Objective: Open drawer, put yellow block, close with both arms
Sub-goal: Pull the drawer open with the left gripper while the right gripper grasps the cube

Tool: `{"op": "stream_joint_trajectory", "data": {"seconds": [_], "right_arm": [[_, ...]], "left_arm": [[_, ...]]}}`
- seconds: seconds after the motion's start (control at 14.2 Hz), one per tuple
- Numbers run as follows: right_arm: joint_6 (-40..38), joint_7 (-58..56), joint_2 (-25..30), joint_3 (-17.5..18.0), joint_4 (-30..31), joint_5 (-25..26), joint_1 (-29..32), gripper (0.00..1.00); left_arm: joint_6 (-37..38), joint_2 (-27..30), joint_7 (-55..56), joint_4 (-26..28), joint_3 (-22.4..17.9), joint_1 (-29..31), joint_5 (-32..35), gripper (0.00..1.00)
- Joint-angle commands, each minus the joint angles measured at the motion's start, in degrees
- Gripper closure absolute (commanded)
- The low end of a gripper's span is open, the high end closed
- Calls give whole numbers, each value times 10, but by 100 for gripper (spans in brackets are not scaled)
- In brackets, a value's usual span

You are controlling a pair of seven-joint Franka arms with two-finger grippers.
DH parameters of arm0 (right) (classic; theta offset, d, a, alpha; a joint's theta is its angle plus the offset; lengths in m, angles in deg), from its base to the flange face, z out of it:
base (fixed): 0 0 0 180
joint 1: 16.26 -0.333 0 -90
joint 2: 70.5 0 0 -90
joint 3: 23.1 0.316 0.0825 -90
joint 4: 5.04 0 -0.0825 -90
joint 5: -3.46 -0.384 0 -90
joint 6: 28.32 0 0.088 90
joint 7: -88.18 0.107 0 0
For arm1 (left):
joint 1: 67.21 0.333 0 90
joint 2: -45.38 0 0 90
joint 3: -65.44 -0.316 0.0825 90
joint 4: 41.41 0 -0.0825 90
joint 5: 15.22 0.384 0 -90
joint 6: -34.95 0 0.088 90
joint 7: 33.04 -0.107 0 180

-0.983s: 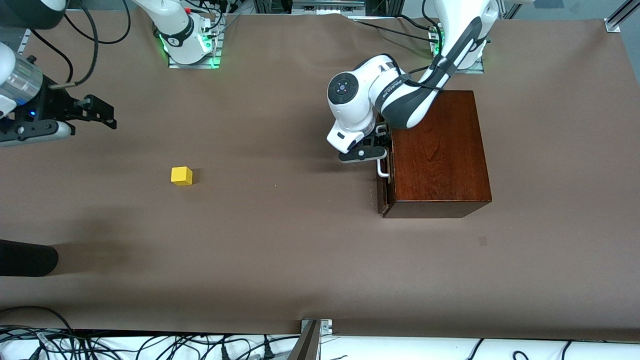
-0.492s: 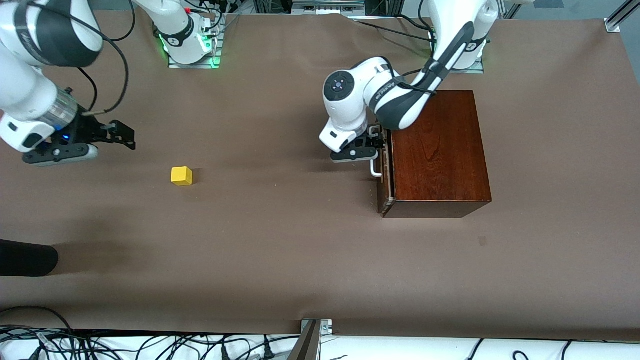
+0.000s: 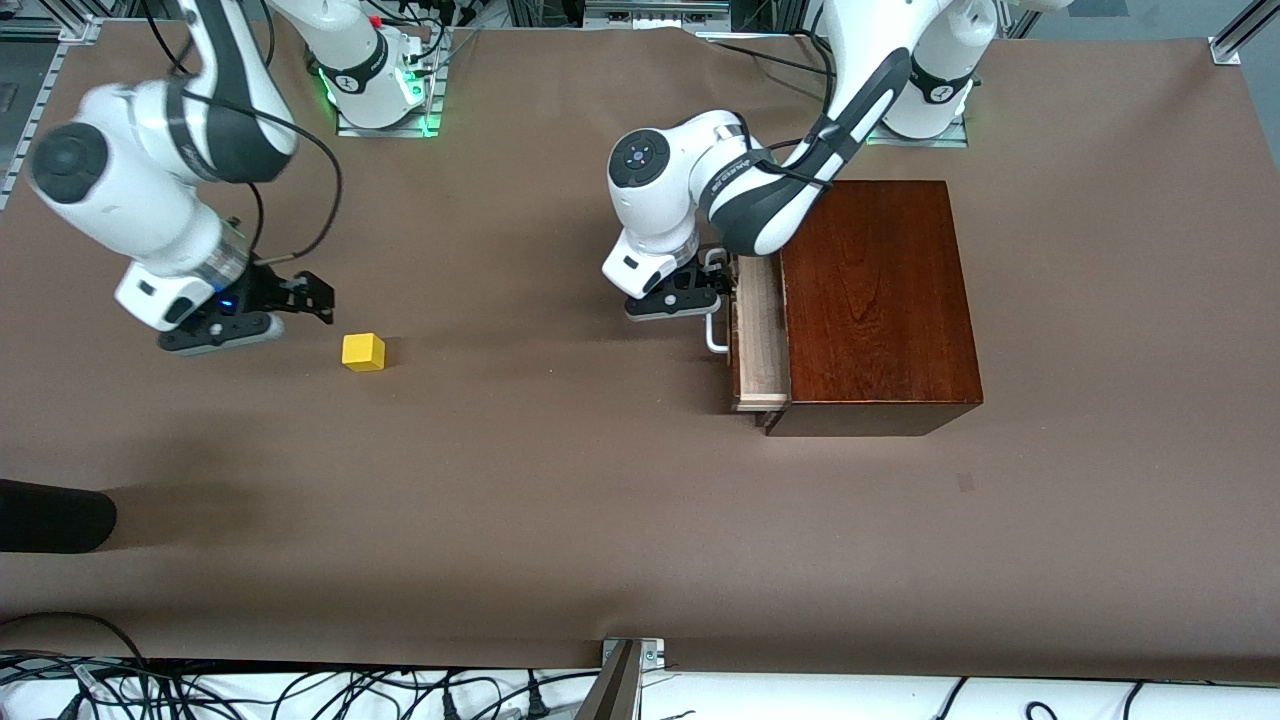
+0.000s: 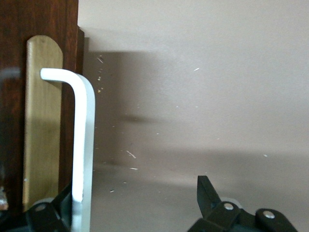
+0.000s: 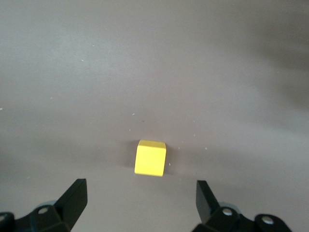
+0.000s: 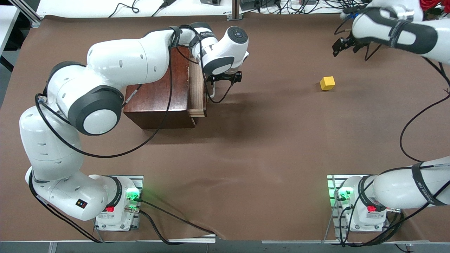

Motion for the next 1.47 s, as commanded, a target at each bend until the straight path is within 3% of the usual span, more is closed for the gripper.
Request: {"op": "stream_joint_trajectory", "data": {"seconds": [0.0,0.63,1.26,1.4], "right_arm": [[74,-8,-16,0,42,-5,-1,0],[246,-2,-123,-3,92,-8,0,0],[331,4,-158,-4,139,-9,0,0],[333,5,-158,-3,139,-9,0,7]], "left_arm": [[-25,-37,22,-43,7,-18,-7,0],[-15,-31,23,-44,4,-32,2,0],[175,1,-19,-122,7,-28,0,0],[198,41,-57,-127,7,-10,-14,0]]}}
